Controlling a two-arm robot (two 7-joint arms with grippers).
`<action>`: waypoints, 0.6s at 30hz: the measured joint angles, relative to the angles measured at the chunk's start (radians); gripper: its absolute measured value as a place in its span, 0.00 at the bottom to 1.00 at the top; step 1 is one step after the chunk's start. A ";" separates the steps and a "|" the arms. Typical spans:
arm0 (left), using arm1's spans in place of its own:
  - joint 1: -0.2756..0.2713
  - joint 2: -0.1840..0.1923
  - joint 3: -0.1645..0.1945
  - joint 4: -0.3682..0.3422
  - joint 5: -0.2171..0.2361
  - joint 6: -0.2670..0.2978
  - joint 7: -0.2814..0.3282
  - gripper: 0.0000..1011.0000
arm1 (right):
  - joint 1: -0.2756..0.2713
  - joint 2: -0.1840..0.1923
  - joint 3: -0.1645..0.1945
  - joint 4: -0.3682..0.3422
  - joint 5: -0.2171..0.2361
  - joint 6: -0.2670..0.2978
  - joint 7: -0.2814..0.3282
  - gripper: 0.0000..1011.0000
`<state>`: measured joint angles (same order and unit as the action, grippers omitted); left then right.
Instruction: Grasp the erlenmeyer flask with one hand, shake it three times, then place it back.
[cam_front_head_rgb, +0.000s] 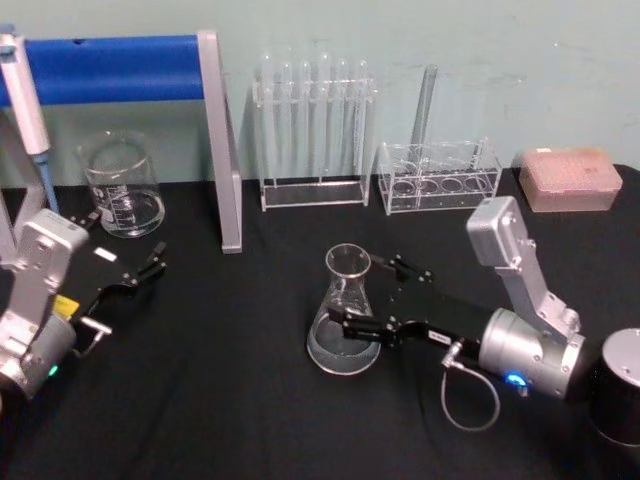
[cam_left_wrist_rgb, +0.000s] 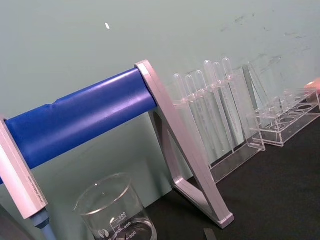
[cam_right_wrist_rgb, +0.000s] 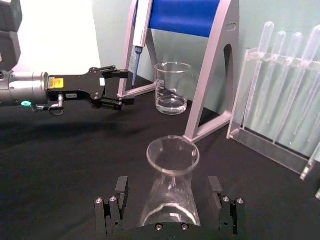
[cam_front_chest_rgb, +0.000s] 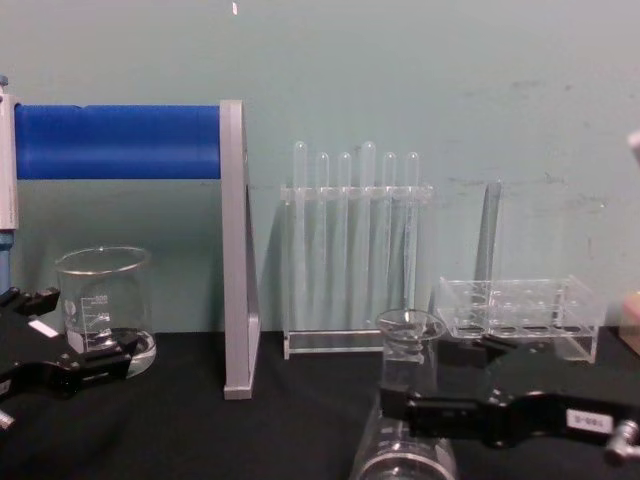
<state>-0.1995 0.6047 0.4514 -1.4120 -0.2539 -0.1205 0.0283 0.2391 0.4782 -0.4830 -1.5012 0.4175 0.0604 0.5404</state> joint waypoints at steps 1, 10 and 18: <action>0.000 0.000 0.000 0.000 0.000 0.000 0.000 0.99 | -0.006 0.005 0.003 -0.008 0.002 0.003 0.000 0.99; 0.000 0.000 0.000 0.000 0.000 0.000 0.000 0.99 | -0.123 0.088 0.074 -0.130 0.038 0.041 -0.064 0.99; 0.000 0.000 0.000 0.000 0.000 0.000 0.000 0.99 | -0.219 0.085 0.179 -0.190 0.053 0.025 -0.190 0.99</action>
<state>-0.1995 0.6047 0.4514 -1.4120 -0.2539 -0.1205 0.0283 0.0205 0.5636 -0.3041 -1.6910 0.4702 0.0851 0.3501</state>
